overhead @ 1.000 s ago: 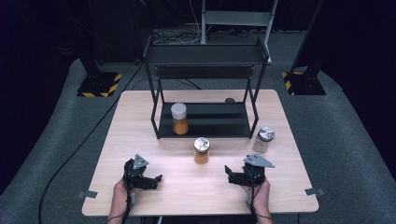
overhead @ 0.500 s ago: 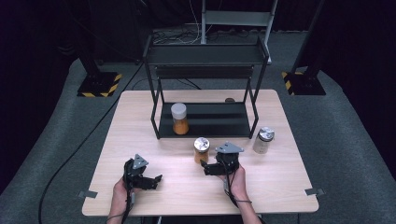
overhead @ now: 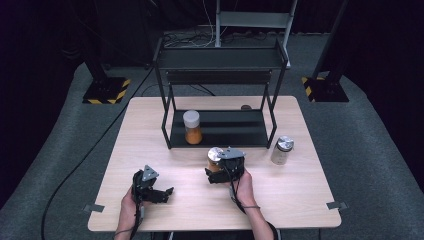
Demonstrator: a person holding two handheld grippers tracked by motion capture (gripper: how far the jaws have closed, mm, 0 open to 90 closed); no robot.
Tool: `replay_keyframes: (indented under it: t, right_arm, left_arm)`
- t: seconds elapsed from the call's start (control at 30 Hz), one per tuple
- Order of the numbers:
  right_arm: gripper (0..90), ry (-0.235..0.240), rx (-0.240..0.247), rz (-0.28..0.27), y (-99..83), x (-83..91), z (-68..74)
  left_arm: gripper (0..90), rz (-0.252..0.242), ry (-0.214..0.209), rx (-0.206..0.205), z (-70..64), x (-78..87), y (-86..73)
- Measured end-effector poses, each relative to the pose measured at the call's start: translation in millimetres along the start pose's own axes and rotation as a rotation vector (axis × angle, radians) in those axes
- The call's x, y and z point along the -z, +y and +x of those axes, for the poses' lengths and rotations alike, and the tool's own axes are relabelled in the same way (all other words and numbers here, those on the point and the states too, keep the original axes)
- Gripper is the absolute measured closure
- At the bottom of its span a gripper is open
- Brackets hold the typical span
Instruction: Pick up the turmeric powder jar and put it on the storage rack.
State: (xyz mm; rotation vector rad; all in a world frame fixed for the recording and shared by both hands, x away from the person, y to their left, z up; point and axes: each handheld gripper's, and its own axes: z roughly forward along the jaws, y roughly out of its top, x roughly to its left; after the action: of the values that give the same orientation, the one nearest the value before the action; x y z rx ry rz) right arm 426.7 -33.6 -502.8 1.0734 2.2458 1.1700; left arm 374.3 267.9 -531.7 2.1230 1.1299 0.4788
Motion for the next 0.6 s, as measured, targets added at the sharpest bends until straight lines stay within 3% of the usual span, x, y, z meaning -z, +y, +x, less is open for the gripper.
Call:
replay_keyframes:
  t: [0.17,0.23,0.37,0.43,0.5,0.6]
  right_arm:
    - [4.8,0.002,0.009,-0.001,3.4,-4.0,0.4]
    - [9.0,0.016,0.011,-0.002,3.5,-5.2,0.7]
    - [19.5,-0.002,0.040,0.017,1.3,-9.3,1.1]
    - [24.8,-0.020,0.036,0.018,0.1,-10.1,0.1]
    - [28.8,-0.006,0.029,0.007,-1.0,-9.4,-1.1]
    - [29.8,-0.003,0.028,0.001,-1.5,-9.2,-0.6]
  left_arm:
    - [0.1,0.000,0.000,0.000,0.0,0.0,0.0]
    - [0.1,0.000,0.000,0.000,0.0,0.0,0.0]
    - [0.2,0.000,0.001,-0.002,-0.1,0.0,0.0]
    - [0.2,-0.001,0.002,-0.003,-0.2,0.1,0.0]
    - [0.2,-0.001,0.001,-0.002,-0.1,0.0,0.0]
    - [0.1,0.000,0.001,-0.002,-0.1,0.0,0.0]
